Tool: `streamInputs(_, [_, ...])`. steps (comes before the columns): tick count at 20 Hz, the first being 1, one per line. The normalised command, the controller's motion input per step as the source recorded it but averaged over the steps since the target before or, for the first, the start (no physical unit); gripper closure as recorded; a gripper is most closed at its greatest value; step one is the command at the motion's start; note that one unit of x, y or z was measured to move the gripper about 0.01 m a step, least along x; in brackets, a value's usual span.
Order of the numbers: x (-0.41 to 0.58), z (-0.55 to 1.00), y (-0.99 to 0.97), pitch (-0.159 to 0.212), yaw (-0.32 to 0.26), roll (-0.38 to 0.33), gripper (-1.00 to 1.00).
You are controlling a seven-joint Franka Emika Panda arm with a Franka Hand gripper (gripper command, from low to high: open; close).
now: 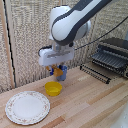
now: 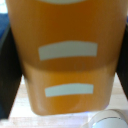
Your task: Please guide your gripper toward the loaf. Carefully hold the bread using your gripper. Position the gripper over the white dish. Gently place the bread on the white dish.
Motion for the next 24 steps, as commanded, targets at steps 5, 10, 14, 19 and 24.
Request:
streamInputs(5, [0.383,-0.01,0.93,0.041,0.0,0.0,1.0])
streamInputs(10, [0.423,-0.16,0.91,0.052,0.0,-0.01,1.0])
streamInputs(14, [0.339,-0.36,0.57,0.009,0.0,-0.034,1.0])
streamInputs(19, [0.17,-0.52,0.26,0.047,0.008,-0.076,1.0])
streamInputs(24, [0.163,-0.54,0.02,0.059,0.032,-0.072,1.0])
